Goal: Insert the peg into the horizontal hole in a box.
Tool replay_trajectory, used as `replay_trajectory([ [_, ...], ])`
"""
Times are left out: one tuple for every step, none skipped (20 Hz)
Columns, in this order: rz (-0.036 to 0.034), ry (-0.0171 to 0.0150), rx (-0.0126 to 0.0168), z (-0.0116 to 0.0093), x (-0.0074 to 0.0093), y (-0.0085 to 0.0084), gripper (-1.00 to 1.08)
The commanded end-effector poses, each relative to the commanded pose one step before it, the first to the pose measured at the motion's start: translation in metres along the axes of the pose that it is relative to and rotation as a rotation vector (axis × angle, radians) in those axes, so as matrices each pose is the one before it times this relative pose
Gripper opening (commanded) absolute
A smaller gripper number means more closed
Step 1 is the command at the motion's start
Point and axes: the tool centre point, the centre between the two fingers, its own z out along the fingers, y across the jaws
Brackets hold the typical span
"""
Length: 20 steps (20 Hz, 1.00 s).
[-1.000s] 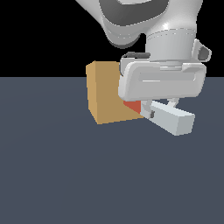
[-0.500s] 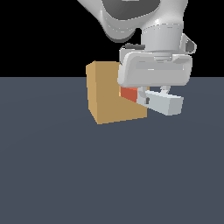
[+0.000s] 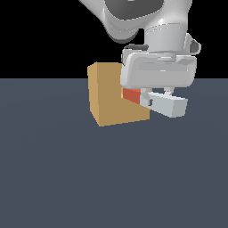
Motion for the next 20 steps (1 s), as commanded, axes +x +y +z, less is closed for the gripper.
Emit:
replay_trajectory([
  [-0.00011, -0.00063, -0.00207, -0.00127, 0.00105, 0.00053, -1.0],
  [0.0, 0.0, 0.0, 0.00001, 0.00153, -0.00002, -1.0],
  [0.0, 0.0, 0.0, 0.00001, 0.00214, -0.00003, -1.0],
  [0.0, 0.0, 0.0, 0.00002, 0.00277, -0.00005, -1.0],
  [0.0, 0.0, 0.0, 0.00002, 0.00342, -0.00007, -1.0],
  [-0.0001, -0.00016, -0.00045, -0.00032, 0.00418, -0.00013, -1.0],
  [0.0, 0.0, 0.0, 0.00003, 0.00481, -0.00012, -1.0],
  [0.0, 0.0, 0.0, 0.00003, 0.00561, -0.00014, -1.0],
  [-0.00016, -0.00023, -0.00063, -0.00044, 0.00662, -0.00021, -1.0],
  [0.0, 0.0, 0.0, 0.00004, 0.00738, -0.00015, -1.0],
  [0.0, 0.0, 0.0, 0.00004, 0.00826, -0.00012, -1.0],
  [-0.0001, -0.00022, -0.00065, -0.00044, 0.0092, -0.00015, -1.0],
  [0.0, 0.0, 0.0, 0.00004, 0.00933, -0.00002, -1.0],
  [-0.00003, -0.00014, -0.00047, -0.00031, 0.00915, -0.00003, -1.0],
  [0.0, 0.0, 0.0, 0.00003, 0.00873, 0.00005, -1.0],
  [-0.00002, -0.00019, -0.00066, -0.00046, 0.00826, -0.00003, -1.0],
  [0.0, 0.0, 0.0, 0.00002, 0.00761, 0.00007, -1.0],
  [0.00001, -0.00013, -0.00047, -0.00032, 0.00693, 0.00002, -1.0],
  [0.0, 0.0, 0.0, 0.00002, 0.00619, 0.00012, -1.0],
  [0.0, 0.0, 0.0, 0.00001, 0.00541, 0.00017, -1.0],
])
